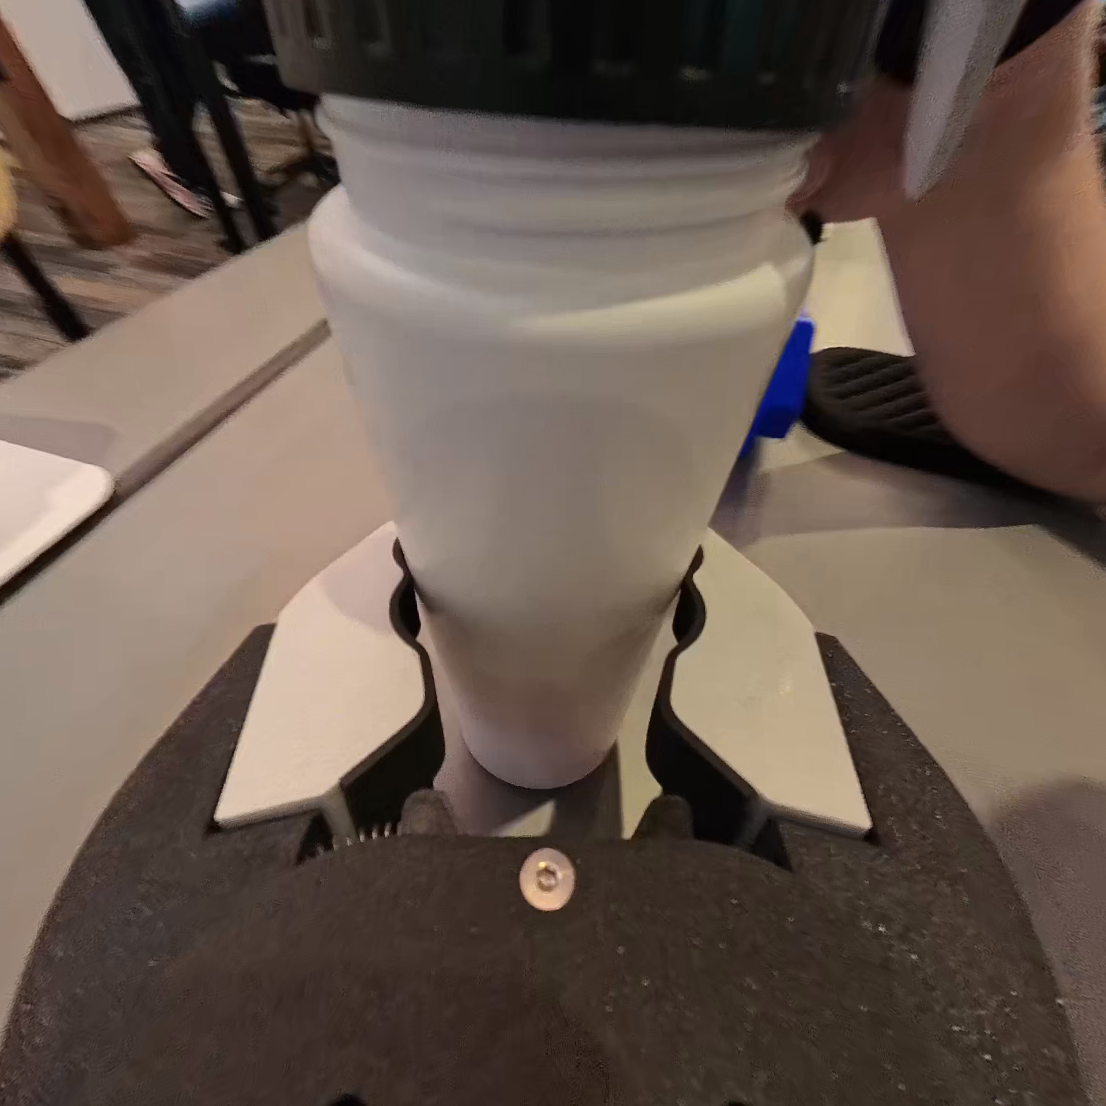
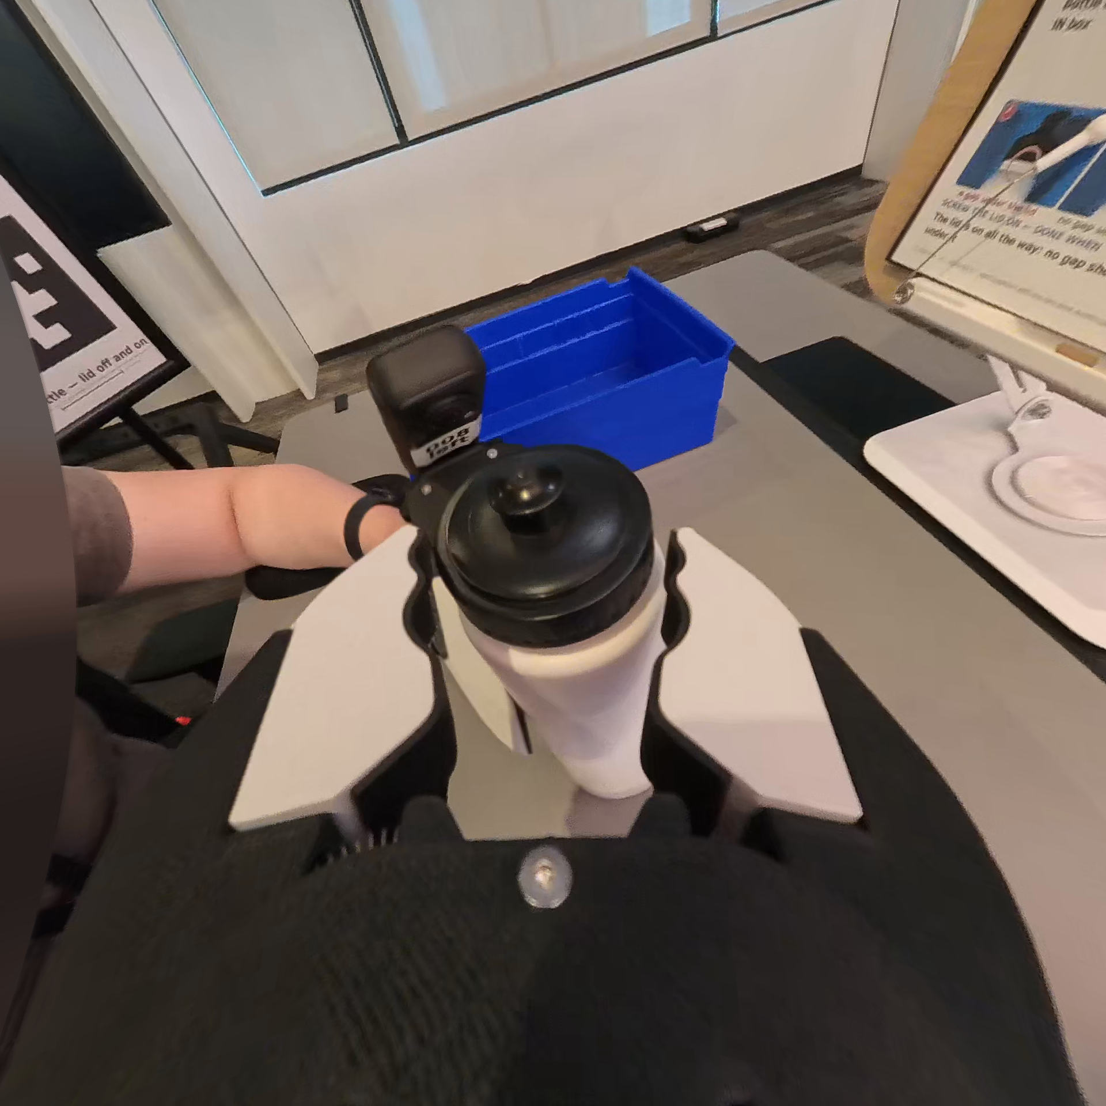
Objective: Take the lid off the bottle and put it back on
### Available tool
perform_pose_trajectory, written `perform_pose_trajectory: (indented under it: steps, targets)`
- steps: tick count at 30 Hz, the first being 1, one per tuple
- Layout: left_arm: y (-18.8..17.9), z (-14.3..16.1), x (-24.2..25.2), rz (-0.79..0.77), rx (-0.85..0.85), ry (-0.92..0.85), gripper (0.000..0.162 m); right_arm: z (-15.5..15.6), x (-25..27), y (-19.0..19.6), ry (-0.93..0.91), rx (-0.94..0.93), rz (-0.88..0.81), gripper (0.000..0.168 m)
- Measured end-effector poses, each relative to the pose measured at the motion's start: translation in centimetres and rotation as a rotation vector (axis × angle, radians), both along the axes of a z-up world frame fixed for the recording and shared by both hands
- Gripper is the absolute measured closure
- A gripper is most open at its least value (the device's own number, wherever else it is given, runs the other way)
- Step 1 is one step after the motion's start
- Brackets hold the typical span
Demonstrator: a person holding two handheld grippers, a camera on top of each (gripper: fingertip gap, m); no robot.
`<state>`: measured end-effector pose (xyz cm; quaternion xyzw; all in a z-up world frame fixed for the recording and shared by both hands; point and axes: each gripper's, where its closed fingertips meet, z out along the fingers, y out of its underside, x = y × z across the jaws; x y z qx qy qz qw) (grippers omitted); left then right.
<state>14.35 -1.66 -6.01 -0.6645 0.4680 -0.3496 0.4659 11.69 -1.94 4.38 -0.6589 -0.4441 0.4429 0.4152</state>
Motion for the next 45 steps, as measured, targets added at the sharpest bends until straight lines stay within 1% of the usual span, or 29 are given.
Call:
perform_pose_trajectory:
  steps: [2,4,7,9,11,12,14,23,27,37,45]
  targets:
    - [0.6,0.1,-0.2,0.036,0.069,-0.005,0.077,-0.1,-0.3,-0.2,-0.008,0.012,0.003,0.096]
    - [0.6,0.1,-0.1,0.040,0.083,-0.022,0.077,-0.1,-0.3,-0.3,-0.023,0.024,0.000,0.096]
    - [0.7,0.2,0.0,0.052,0.079,-0.038,0.077,-0.5,-0.1,-0.2,-0.077,0.058,-0.011,0.095]
    - [0.8,0.2,-0.1,0.057,0.066,-0.056,0.077,-0.6,-0.2,-0.2,-0.090,0.075,-0.025,0.091]
    - [1.1,0.1,-0.2,0.060,0.057,-0.066,0.077,-0.9,-0.4,0.1,-0.122,0.108,-0.050,0.089]
    - [1.1,0.1,-0.2,0.062,0.052,-0.067,0.077,-1.0,-0.4,0.3,-0.139,0.132,-0.071,0.091]
    - [1.1,0.1,-0.1,0.058,0.042,-0.066,0.077,-0.9,-0.3,0.6,-0.158,0.168,-0.099,0.099]
    - [0.4,0.0,0.3,0.005,0.031,-0.055,0.077,-0.9,0.3,0.1,-0.202,0.139,-0.060,0.099]
    - [0.1,0.0,0.7,-0.029,0.030,-0.037,0.077,-0.4,0.7,-0.4,-0.246,0.190,-0.056,0.099]
    - [-0.2,0.0,0.8,-0.048,0.028,-0.036,0.077,-0.9,0.8,-0.4,-0.267,0.187,-0.034,0.099]
    - [-0.1,0.1,0.7,-0.026,0.022,-0.036,0.077,-1.0,0.7,-0.3,-0.268,0.143,-0.077,0.099]
